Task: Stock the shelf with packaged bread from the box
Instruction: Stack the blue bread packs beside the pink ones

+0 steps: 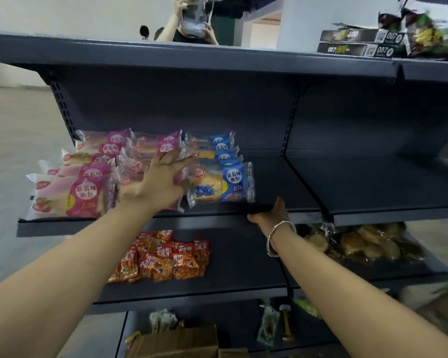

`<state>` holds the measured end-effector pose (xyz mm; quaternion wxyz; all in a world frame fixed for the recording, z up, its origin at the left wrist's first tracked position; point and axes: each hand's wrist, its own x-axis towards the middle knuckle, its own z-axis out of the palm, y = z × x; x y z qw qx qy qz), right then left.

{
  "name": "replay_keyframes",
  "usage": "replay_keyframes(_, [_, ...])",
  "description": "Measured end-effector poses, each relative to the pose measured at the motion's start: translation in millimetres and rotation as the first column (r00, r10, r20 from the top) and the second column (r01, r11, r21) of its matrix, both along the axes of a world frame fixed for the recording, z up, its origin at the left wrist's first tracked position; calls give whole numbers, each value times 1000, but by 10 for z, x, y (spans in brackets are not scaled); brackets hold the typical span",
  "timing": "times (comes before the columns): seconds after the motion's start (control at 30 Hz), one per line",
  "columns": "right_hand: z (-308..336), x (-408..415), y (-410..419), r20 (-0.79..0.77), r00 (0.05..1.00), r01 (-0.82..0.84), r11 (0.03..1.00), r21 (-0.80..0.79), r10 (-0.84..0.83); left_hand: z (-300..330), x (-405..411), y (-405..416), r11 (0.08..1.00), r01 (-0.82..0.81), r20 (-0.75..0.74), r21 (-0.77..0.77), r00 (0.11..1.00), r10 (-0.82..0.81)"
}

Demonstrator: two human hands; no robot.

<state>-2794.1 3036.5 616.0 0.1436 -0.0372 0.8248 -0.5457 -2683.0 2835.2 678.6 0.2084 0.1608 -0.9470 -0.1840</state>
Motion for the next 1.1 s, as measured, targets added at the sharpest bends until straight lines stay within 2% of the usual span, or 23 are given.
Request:
replay_keyframes(0.13, [-186, 368, 144, 96, 995, -23, 1000, 18, 21, -177, 434, 191, 999, -26, -24, 20, 999, 26])
replay_keyframes(0.27, [-389, 754, 309, 140, 990, -27, 991, 128, 9, -457, 880, 363, 998, -56, -76, 39, 995, 59])
replay_keyframes(0.37, [-545, 1005, 358, 276, 953, -189, 956, 223, 124, -719, 1169, 310, 996, -91, -82, 26, 992, 92])
replay_keyframes(0.5, [-792, 1283, 339, 462, 835, -482, 802, 352, 299, -1031, 1549, 258, 976, -217, 1, 36, 976, 217])
replay_keyframes(0.63, [-1155, 1504, 325, 580, 724, -629, 701, 335, 372, -1604, 1900, 103, 960, -273, 112, 68, 958, 265])
replay_keyframes(0.77, [-1792, 1650, 373, 627, 653, -703, 648, 293, 425, -2307, 2260, 82, 876, -440, 291, 199, 880, 376])
replay_keyframes(0.87, [-2483, 1760, 427, 678, 602, -730, 634, 255, 421, -2988, 2524, 182, 808, -514, 440, 287, 820, 365])
replay_keyframes(1.0, [-3718, 1741, 466, 728, 572, -766, 565, 308, 378, -3995, 2685, 428, 633, -621, 586, 463, 750, 307])
replay_keyframes(1.1, [-4475, 1673, 435, 728, 565, -790, 508, 343, 387, -4782, 2656, 572, 592, -619, 620, 516, 747, 241])
